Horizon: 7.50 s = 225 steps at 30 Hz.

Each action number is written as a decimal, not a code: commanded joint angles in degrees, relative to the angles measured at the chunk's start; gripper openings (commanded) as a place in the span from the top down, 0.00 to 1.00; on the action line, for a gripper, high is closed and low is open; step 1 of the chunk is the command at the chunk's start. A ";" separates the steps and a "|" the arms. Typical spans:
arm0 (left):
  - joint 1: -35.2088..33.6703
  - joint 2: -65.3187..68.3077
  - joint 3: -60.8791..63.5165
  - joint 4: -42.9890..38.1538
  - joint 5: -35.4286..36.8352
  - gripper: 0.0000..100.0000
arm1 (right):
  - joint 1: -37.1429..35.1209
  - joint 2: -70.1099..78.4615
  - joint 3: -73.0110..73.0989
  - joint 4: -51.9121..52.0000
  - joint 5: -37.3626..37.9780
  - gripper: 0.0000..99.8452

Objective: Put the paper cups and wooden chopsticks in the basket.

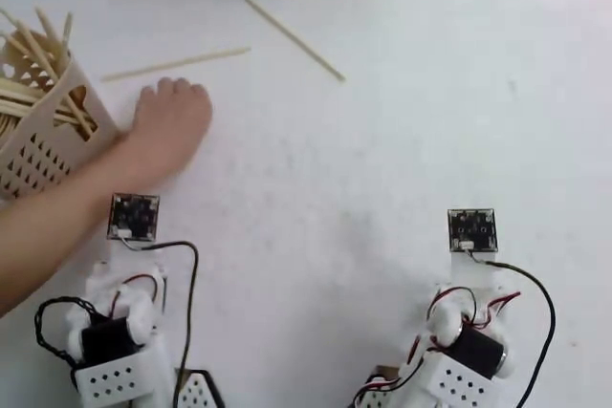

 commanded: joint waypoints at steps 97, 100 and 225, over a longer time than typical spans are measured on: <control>0.40 -0.22 -0.09 0.44 -0.35 0.95 | 0.75 -0.48 0.44 -0.66 0.26 0.98; 0.40 -0.22 -0.09 0.44 -0.35 0.95 | 0.75 -0.48 0.44 -0.66 0.26 0.98; 0.13 -0.31 -0.09 0.09 -0.62 0.95 | -29.67 97.45 -75.25 -10.95 6.68 0.98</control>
